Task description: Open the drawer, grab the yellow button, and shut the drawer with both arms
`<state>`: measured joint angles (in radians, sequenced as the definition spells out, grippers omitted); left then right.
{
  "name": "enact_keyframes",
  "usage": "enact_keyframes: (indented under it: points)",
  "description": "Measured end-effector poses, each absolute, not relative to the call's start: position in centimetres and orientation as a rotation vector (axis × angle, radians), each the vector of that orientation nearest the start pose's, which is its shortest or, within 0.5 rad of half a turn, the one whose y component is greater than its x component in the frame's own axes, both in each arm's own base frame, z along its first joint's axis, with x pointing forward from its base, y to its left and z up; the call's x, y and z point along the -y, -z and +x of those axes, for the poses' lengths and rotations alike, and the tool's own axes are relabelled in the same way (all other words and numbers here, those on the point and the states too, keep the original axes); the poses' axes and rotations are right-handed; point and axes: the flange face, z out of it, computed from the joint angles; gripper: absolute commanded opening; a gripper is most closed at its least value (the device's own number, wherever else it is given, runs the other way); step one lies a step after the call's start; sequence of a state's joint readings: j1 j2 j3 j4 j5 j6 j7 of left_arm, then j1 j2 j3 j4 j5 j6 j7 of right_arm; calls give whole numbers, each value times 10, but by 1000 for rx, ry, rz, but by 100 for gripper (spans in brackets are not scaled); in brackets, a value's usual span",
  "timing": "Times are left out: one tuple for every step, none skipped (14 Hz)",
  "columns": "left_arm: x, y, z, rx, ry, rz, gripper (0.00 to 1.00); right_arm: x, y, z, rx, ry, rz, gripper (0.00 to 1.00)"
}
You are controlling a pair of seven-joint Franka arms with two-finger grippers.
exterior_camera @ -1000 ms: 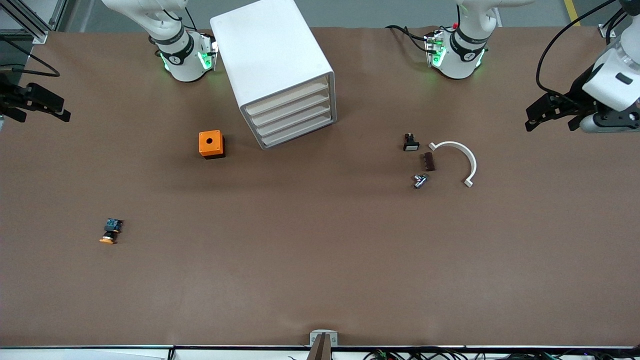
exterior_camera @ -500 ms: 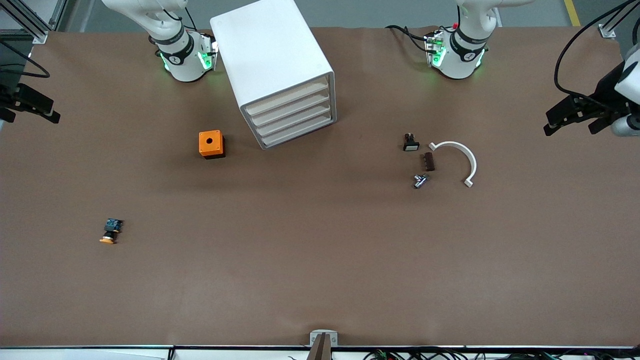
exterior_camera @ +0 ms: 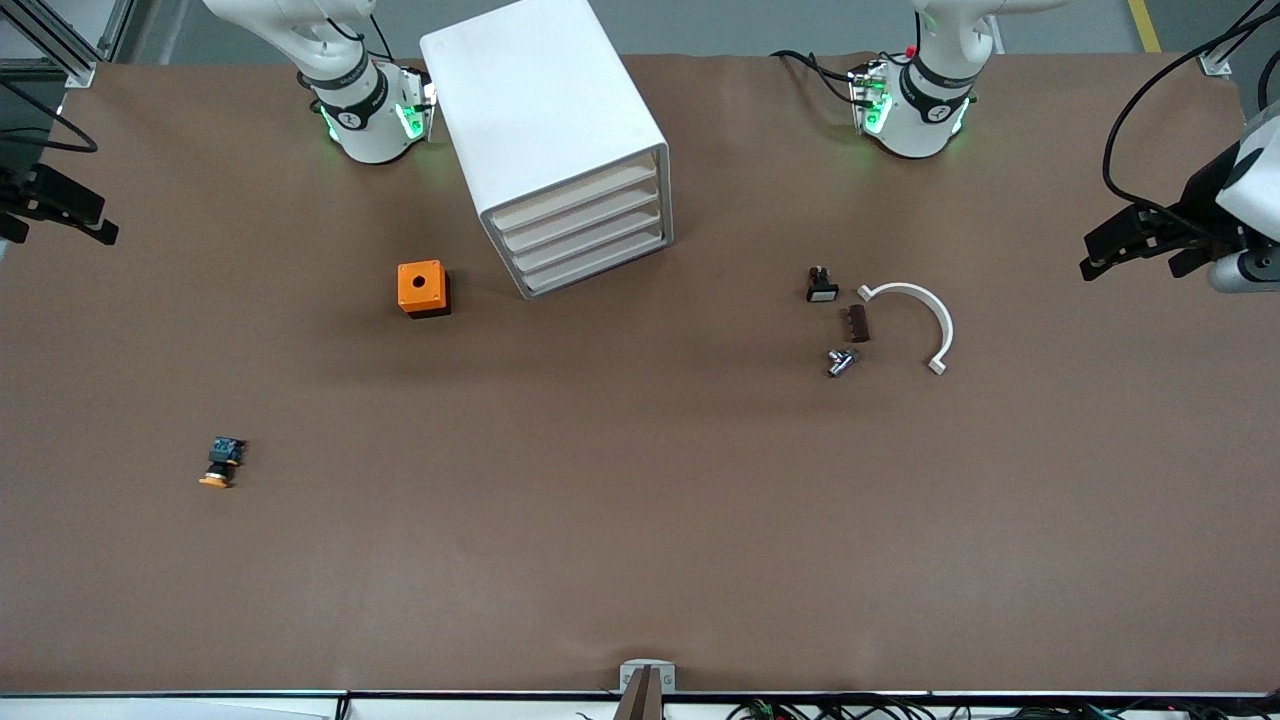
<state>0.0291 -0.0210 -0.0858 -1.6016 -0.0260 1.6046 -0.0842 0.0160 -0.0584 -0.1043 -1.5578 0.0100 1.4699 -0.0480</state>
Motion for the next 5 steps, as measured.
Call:
enact_keyframes:
  points:
    - [35, -625, 550, 44, 36, -3167, 100, 46, -654, 524, -58, -43, -3123, 100]
    - [35, -625, 550, 43, 37, -3167, 100, 45, -654, 523, -55, -42, -3123, 100]
    - [35, -625, 550, 42, 36, -3167, 100, 44, -655, 523, -53, -42, -3123, 100]
    - [35, -625, 550, 42, 36, -3167, 100, 44, -655, 523, -52, -43, -3123, 100]
    - [35, -625, 550, 42, 36, -3167, 100, 43, -655, 523, -50, -43, -3122, 100]
